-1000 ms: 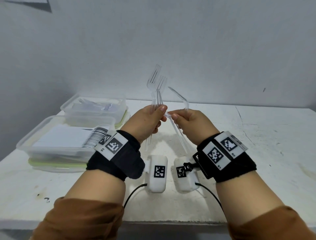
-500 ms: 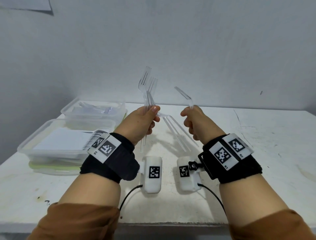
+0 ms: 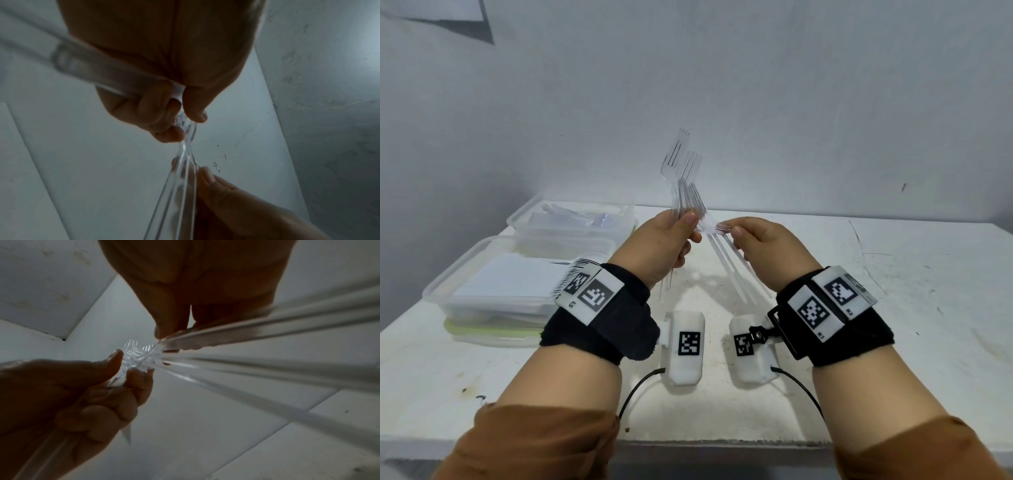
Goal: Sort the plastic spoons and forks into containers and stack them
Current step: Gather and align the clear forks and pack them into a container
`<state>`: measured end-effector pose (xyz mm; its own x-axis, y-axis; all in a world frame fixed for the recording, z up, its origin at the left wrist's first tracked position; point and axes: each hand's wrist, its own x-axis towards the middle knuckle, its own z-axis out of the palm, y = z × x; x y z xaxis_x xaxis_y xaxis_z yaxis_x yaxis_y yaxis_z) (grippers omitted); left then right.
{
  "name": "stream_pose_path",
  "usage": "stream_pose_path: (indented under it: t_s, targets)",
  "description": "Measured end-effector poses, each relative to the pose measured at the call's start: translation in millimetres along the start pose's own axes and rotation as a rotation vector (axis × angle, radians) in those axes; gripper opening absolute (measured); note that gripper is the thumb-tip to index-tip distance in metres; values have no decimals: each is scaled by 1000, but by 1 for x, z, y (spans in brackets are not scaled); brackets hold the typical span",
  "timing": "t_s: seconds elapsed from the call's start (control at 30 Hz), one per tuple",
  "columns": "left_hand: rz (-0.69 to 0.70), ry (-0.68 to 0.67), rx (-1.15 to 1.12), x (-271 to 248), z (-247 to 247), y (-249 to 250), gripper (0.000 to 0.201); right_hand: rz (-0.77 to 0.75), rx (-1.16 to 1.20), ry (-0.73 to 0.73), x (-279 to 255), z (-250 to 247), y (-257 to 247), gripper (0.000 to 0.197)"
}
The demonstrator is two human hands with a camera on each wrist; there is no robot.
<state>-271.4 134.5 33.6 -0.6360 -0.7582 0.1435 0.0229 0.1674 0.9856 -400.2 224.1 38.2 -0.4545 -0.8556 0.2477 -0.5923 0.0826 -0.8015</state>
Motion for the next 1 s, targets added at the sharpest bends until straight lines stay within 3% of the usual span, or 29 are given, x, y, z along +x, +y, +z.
stream_pose_path:
  t_s: [0.2, 0.4, 0.67, 1.0]
  targets:
    - [-5, -10, -7, 0, 1, -1, 18, -19, -19, -11, 3, 3, -1, 17]
    - [13, 0, 16, 1, 3, 2, 19, -33, 93, -103, 4, 6, -1, 29]
    - [3, 1, -25, 1, 3, 1, 18, -40, 139, -161, 4, 13, 2, 25]
    - [46, 42, 14, 0, 0, 2, 27, -42, 79, -32, 8, 13, 6, 25]
